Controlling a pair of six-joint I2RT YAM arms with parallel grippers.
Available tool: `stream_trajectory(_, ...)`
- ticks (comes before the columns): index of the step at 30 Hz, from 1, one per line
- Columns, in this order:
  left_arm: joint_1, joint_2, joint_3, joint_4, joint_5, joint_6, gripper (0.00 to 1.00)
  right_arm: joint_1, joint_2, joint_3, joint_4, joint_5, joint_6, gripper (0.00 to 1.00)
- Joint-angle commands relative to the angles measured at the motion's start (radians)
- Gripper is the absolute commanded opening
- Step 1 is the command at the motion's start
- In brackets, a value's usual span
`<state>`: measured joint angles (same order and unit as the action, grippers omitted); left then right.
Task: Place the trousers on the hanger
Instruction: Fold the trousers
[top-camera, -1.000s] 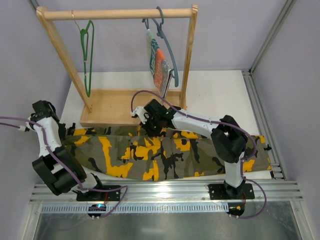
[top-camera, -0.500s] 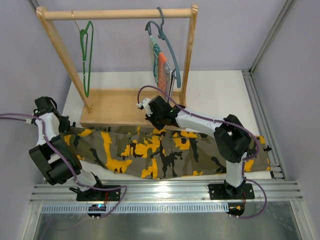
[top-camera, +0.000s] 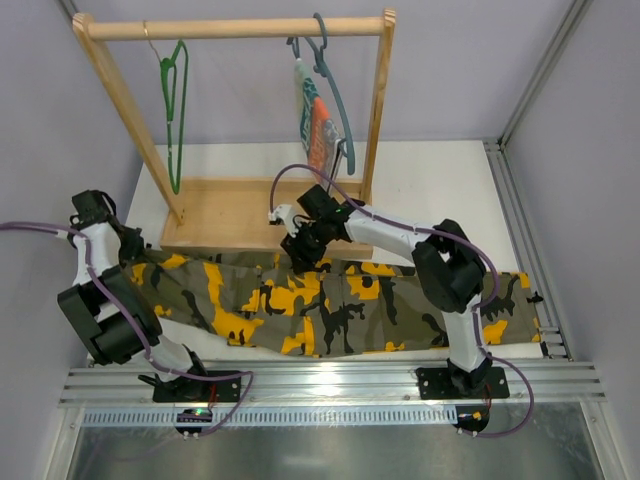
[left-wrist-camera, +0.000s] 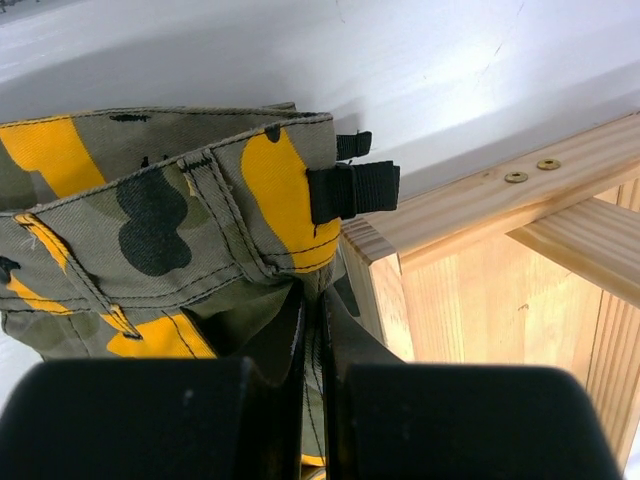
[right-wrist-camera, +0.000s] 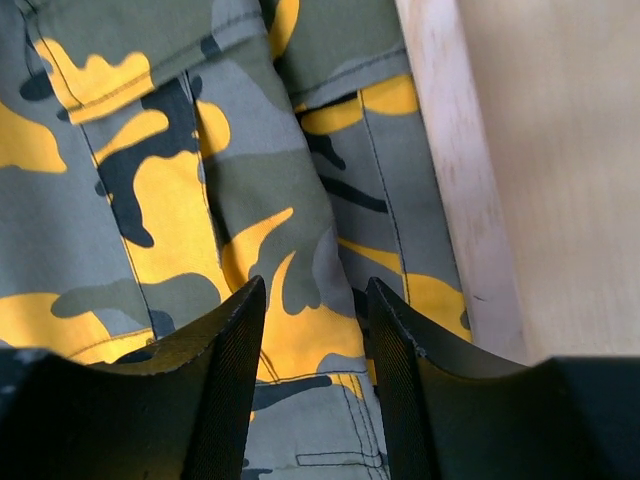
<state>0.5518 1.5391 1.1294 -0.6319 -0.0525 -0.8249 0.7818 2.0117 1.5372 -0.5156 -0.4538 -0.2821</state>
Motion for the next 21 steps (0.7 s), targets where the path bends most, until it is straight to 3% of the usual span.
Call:
stream_trajectory(1,-0.001,0.01,0.012,0.092,0.019,0.027,0.01,-0.004,0.035,0.047,-0.05,-0.082,-0.052,0.49)
stream_trajectory(8,-0.003,0.021,0.012,0.087,0.025,0.043,0.01,-0.007,0.085,0.058,-0.055,-0.102,-0.06,0.48)
stream_trajectory(11,-0.003,0.023,0.012,0.083,0.014,0.052,0.01,-0.009,0.091,0.057,-0.054,-0.106,-0.055,0.36)
stream_trajectory(12,-0.001,0.024,0.012,0.078,0.013,0.055,0.01,-0.007,0.084,0.054,-0.049,-0.102,-0.052,0.22)
stream_trajectory(15,-0.003,0.029,0.015,0.072,0.003,0.058,0.01,-0.01,0.032,0.012,-0.003,-0.056,-0.016,0.04)
stream_trajectory(21,-0.004,0.067,0.062,0.028,-0.038,0.084,0.0,-0.029,-0.119,-0.107,0.092,0.136,0.083,0.04)
